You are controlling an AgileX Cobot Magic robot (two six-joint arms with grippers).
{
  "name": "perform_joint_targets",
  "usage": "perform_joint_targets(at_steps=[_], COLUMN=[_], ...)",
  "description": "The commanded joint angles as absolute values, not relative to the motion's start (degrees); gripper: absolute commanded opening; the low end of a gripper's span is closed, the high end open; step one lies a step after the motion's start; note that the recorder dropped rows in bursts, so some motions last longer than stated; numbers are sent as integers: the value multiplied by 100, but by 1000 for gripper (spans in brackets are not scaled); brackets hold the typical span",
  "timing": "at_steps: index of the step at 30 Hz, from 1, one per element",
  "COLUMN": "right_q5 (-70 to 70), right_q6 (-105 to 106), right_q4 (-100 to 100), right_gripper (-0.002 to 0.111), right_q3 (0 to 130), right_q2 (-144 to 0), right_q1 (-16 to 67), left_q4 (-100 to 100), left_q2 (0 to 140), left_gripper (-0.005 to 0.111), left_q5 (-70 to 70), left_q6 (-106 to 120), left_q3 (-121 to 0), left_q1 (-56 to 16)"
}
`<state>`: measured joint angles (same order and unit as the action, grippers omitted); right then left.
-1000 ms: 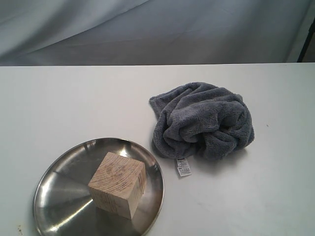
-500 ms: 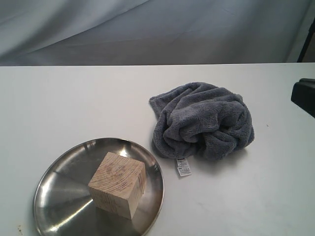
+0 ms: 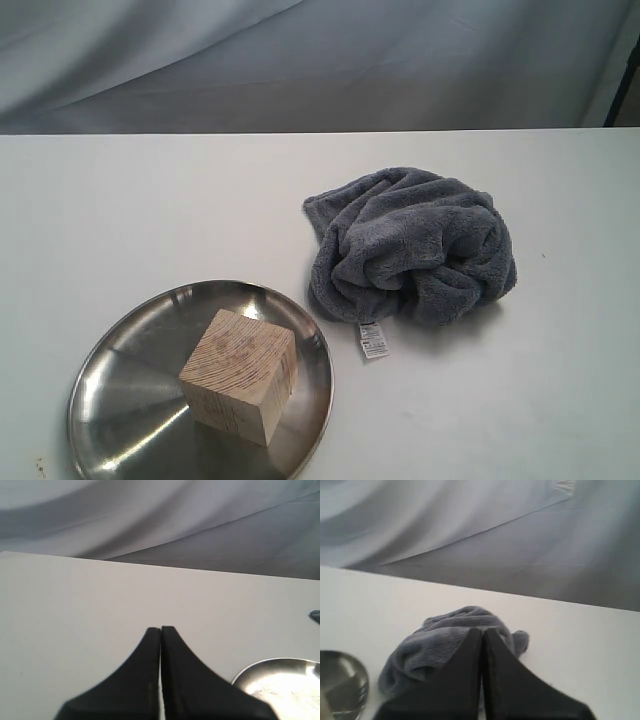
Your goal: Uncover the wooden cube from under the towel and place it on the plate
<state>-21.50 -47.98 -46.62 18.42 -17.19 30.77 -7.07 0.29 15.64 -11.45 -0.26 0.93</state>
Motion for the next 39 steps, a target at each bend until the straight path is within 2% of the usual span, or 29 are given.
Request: perform_joint_targets(at_steps=[1, 5, 14, 34, 39], right_q5=[-1691, -1415, -697, -702, -539], right_q6=[-4931, -4945, -4978, -4867, -2945], right_q4=[-4737, -4452, -4290, -3784, -1909], right_gripper=[0, 0, 0, 0, 0], right_q3=[1453, 1140, 487, 61, 0], right_q2=[-1194, -1025, -612, -495, -495], right_q1=[1853, 928, -61, -63, -63], left_q4=[-676, -676, -676, -676, -676], left_q2=[0, 0, 0, 0, 0], left_gripper=[2, 2, 2, 2, 2], left_q5=[1523, 1523, 1523, 1523, 1523], left_q6=[-1173, -1173, -1173, -1173, -1173], left_q3=[0, 0, 0, 0, 0], left_q1=[103, 103, 103, 103, 103])
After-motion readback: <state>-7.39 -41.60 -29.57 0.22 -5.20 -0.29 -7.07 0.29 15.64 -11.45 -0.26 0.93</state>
